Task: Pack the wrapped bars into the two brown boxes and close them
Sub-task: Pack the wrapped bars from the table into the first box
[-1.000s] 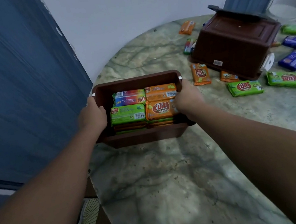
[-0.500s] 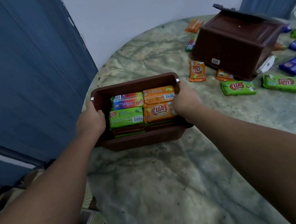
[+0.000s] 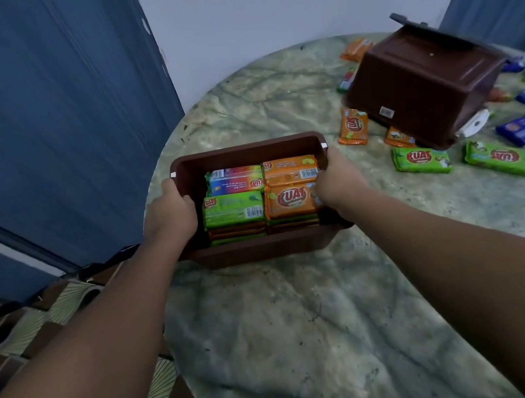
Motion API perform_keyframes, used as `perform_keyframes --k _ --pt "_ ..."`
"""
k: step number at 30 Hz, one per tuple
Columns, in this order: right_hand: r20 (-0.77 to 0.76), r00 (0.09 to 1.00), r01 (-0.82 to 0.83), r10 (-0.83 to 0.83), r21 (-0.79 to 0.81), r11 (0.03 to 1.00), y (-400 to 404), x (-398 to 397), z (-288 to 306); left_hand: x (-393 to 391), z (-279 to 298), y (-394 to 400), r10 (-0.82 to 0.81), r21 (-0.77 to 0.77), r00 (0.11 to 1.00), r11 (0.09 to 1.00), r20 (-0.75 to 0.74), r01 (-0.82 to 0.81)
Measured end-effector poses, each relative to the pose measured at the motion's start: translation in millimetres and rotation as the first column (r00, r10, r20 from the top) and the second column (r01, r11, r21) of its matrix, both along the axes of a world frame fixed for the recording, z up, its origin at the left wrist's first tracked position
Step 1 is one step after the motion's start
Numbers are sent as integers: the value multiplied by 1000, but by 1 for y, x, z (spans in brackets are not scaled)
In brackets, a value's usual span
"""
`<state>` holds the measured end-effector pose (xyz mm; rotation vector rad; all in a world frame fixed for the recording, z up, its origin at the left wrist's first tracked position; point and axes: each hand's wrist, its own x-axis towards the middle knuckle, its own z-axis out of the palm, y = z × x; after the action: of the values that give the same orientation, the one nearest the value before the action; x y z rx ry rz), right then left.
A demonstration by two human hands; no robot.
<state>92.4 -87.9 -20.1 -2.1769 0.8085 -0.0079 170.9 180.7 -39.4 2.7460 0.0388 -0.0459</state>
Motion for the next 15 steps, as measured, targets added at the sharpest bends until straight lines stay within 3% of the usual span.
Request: perform_keyframes --k 7,15 --pt "12 1000 4 -4 20 1000 -8 -23 -4 -26 2 -1 -4 10 1000 1000 -20 4" --pt "-3 993 -117 117 -8 993 -23 -57 -3 -97 4 -9 101 26 995 995 8 -101"
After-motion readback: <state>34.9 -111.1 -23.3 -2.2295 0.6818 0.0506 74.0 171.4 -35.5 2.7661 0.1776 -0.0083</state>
